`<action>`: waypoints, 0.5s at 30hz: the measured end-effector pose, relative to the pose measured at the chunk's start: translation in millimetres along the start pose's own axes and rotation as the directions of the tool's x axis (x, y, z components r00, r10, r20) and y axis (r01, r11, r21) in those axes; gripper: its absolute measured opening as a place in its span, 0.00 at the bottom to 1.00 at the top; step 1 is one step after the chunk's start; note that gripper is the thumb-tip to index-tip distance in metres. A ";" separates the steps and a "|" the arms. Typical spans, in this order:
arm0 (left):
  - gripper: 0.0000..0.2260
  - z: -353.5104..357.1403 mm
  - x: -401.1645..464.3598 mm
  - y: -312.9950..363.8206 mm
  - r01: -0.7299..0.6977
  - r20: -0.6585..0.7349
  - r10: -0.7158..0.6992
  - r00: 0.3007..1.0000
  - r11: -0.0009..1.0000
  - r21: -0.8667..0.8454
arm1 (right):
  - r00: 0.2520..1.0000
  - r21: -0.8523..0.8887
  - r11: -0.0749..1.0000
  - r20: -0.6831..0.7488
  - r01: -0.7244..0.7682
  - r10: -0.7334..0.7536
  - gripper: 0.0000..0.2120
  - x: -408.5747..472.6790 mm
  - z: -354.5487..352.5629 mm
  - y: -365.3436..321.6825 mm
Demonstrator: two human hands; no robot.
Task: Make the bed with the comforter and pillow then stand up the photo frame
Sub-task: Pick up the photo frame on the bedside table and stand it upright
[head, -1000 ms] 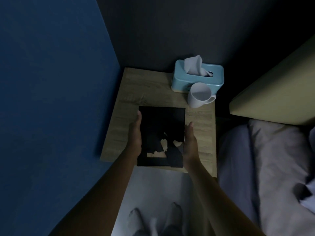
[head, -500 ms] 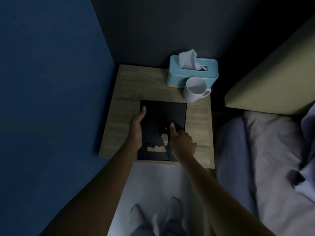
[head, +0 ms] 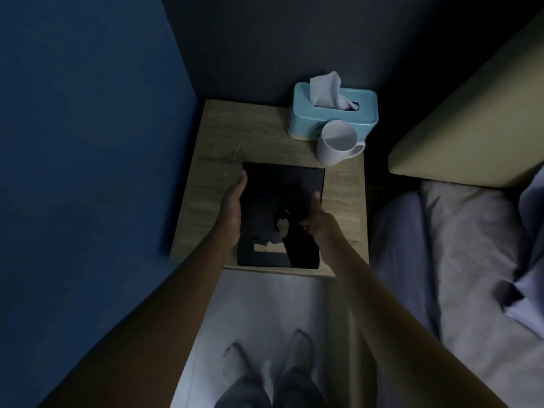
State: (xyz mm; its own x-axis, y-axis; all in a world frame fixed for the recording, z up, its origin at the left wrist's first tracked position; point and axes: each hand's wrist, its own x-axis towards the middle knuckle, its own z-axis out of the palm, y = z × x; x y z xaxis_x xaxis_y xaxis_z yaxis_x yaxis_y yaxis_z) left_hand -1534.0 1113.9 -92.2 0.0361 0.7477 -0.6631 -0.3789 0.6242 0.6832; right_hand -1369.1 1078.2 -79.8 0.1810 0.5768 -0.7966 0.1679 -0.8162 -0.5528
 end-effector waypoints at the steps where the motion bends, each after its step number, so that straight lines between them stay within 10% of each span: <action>1: 0.20 1.1 -3.4 2.5 -0.004 0.006 0.004 1.000 1.000 0.026 | 1.000 -0.022 1.000 0.008 0.018 -0.018 0.41 3.8 -0.6 1.5; 10: 0.26 -3.5 -16.2 9.1 -0.020 0.034 0.014 0.999 0.983 0.182 | 1.000 -0.144 0.989 0.015 0.017 -0.015 0.36 0.4 -17.6 -6.1; 15: 0.23 1.1 -19.1 5.7 0.006 0.011 -0.009 1.000 0.974 0.227 | 0.968 -0.606 0.780 -0.061 0.157 -0.242 0.30 -11.8 -15.6 -14.8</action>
State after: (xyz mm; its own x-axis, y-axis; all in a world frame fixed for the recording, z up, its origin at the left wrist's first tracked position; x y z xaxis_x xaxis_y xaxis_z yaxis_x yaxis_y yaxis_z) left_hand -1535.8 1103.5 -75.3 0.0494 0.7447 -0.6656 -0.1585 0.6638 0.7309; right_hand -1358.6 1084.0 -58.4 0.1940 0.7583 -0.6223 0.7463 -0.5258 -0.4081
